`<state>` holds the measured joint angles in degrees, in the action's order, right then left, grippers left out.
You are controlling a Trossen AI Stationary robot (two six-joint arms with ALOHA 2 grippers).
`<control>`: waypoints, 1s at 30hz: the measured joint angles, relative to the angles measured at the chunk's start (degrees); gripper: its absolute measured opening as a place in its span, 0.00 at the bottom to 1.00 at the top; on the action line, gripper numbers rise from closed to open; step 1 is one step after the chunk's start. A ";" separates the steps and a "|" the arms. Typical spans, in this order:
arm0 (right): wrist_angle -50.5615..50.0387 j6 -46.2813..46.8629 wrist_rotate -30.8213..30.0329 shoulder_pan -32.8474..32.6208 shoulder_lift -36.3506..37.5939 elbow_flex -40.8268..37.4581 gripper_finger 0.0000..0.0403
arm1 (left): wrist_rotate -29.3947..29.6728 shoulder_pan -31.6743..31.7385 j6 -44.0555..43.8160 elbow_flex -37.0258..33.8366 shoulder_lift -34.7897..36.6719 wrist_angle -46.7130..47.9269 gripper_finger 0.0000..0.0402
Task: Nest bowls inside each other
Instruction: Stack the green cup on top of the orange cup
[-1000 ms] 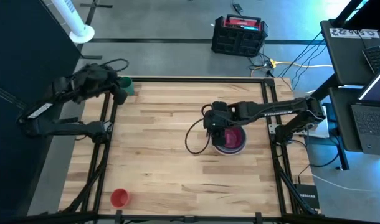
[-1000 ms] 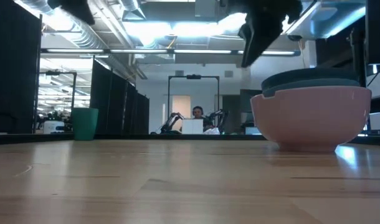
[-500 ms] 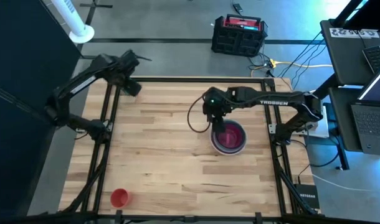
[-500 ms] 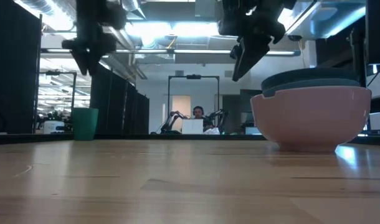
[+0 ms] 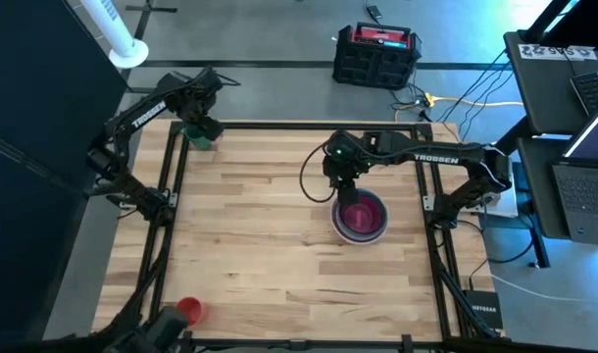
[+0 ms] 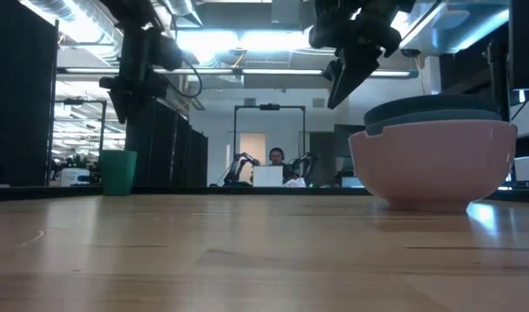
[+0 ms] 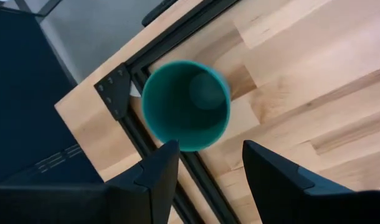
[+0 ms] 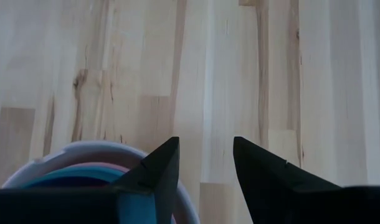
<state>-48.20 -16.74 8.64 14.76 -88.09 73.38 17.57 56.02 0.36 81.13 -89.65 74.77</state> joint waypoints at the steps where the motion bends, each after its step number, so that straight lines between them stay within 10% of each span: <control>1: 0.00 0.03 0.00 0.00 0.01 0.00 0.35 | -0.16 0.07 0.27 -0.01 -0.45 -0.20 0.40; 30: -1.37 0.98 -0.03 -0.02 0.18 0.00 0.35 | -4.85 2.37 2.63 -12.37 -4.67 -11.88 0.32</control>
<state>-49.57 -15.76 8.61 14.74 -87.91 73.38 12.71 58.40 2.99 68.76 -94.31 62.89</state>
